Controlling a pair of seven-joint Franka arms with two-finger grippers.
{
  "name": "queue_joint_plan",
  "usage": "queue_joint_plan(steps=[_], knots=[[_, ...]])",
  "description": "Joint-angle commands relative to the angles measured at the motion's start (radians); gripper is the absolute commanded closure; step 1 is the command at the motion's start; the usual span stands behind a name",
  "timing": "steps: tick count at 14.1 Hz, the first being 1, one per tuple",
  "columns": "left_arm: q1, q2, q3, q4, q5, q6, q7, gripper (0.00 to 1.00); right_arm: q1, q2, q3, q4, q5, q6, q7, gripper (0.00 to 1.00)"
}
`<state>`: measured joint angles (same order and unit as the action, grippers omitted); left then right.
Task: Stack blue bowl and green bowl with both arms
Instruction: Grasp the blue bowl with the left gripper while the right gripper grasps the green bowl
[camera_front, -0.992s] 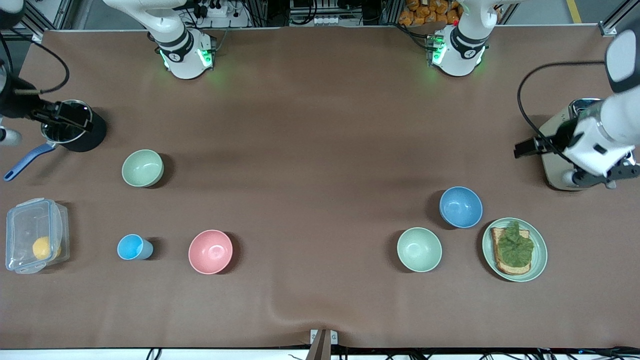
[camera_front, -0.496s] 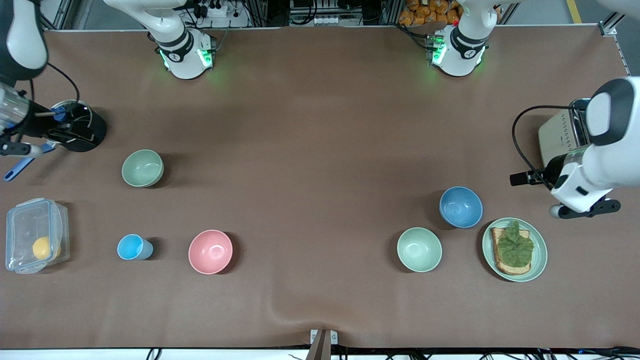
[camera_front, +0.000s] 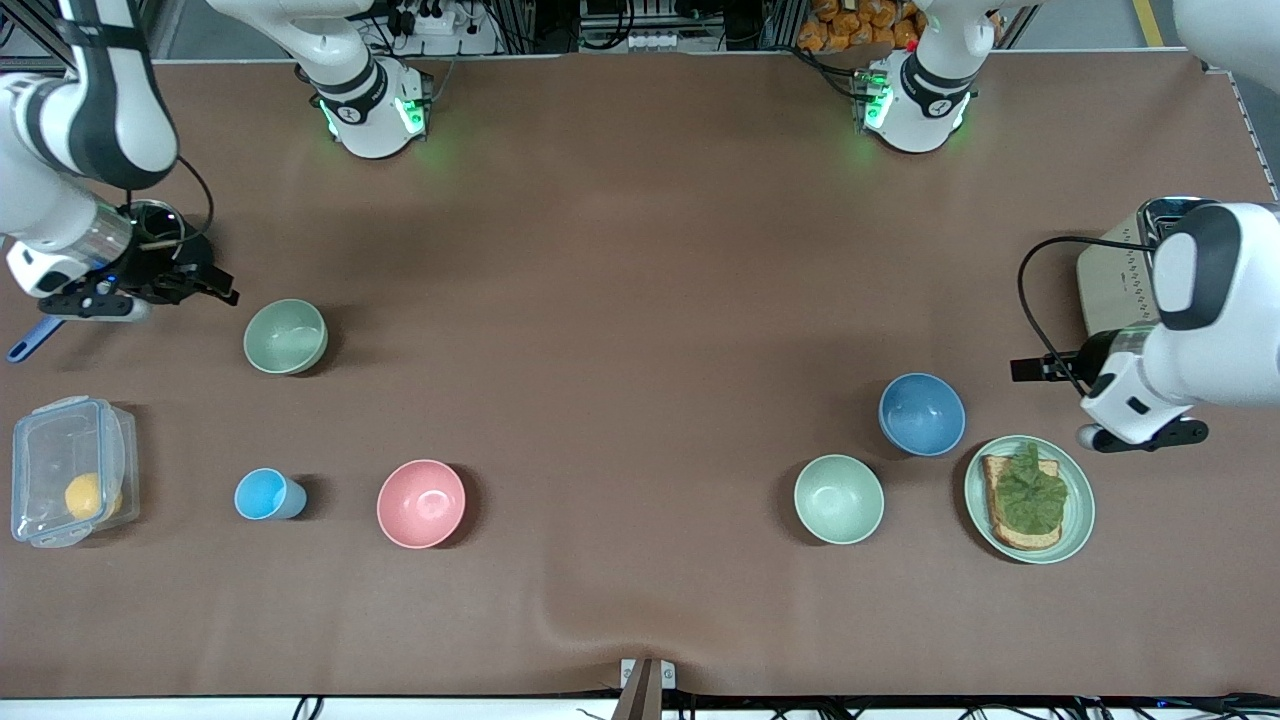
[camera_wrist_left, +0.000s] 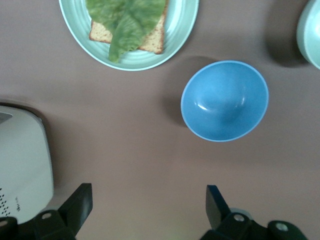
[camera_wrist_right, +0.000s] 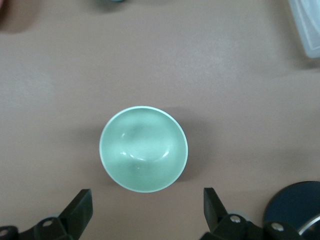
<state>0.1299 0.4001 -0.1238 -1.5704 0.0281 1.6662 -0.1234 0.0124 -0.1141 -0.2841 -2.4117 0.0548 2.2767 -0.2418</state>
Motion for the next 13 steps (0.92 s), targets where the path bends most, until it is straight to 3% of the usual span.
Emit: queue_joint_plan(steps=[1,3,5,8,13], knots=[[0.031,0.077,-0.002,0.024,-0.027,-0.002,0.008,0.00,-0.012,0.008,-0.001,-0.030,-0.006,0.033,-0.025,0.07],[0.020,0.114,0.000,0.023,-0.005,0.026,0.004,0.00,-0.018,0.028,-0.001,-0.064,-0.006,0.093,-0.027,0.08],[0.016,0.131,-0.002,0.020,0.000,0.058,-0.007,0.00,-0.020,0.060,-0.001,-0.127,-0.006,0.243,-0.054,0.09],[-0.024,0.158,-0.010,-0.028,-0.005,0.173,-0.062,0.00,-0.032,0.143,-0.001,-0.130,-0.006,0.341,-0.065,0.12],[-0.026,0.157,-0.010,-0.195,-0.004,0.449,-0.065,0.00,-0.034,0.223,0.000,-0.130,0.008,0.422,-0.063,0.36]])
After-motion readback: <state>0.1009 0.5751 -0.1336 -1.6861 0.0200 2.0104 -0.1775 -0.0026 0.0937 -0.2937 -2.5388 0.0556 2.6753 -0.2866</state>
